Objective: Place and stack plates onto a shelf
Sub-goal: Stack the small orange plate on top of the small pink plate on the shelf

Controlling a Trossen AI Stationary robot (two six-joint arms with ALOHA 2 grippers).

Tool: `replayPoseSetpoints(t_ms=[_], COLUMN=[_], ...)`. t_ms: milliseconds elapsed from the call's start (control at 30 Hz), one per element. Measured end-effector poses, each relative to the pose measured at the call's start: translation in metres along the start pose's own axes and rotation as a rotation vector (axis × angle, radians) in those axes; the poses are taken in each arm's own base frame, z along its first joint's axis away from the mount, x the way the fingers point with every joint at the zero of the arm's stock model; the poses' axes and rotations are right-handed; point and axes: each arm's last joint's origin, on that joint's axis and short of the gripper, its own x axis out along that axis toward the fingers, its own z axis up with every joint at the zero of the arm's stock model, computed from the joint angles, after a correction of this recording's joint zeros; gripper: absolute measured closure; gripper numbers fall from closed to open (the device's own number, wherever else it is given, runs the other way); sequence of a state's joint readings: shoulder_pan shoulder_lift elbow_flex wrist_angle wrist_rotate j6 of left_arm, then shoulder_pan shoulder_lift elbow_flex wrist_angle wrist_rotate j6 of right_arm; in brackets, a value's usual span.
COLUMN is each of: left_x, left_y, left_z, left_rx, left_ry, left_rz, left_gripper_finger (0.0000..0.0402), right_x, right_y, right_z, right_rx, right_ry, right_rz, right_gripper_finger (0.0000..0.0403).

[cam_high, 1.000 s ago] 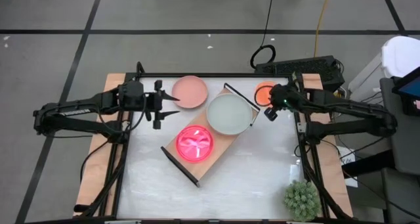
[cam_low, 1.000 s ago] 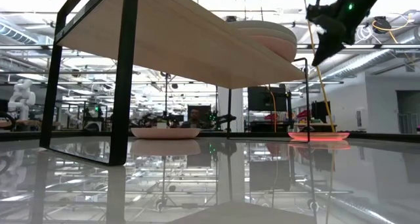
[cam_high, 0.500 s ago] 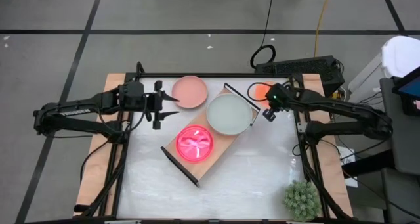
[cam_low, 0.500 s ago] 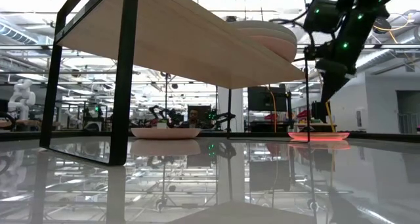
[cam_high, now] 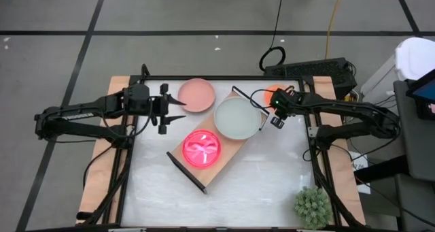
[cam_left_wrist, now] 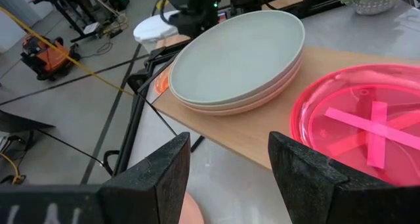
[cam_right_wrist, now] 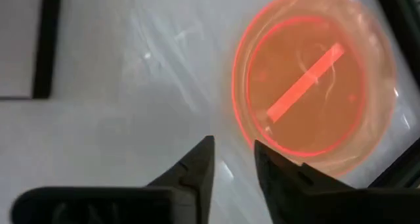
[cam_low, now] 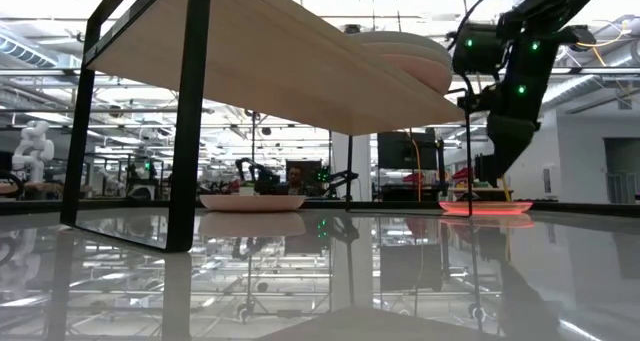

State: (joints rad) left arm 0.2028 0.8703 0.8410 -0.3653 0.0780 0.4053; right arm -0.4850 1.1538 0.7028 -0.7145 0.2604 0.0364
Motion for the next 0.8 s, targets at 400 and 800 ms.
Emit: replayPoseSetpoints(t_ms=[400, 800], left_x=[0.000, 0.000], left_y=[0.000, 0.000], left_z=[0.000, 0.000], left_rx=[0.003, 0.003], left_ry=[0.004, -0.002], left_rz=[-0.002, 0.000], left_gripper_finger=[0.0190, 0.0190], right_x=[0.019, 0.044], right_y=[0.002, 0.003], right_z=[0.004, -0.012], right_rx=[-0.060, -0.180], right_ry=[0.072, 0.062], right_rz=[-0.060, -0.060], right_gripper_finger=[0.0241, 0.0233])
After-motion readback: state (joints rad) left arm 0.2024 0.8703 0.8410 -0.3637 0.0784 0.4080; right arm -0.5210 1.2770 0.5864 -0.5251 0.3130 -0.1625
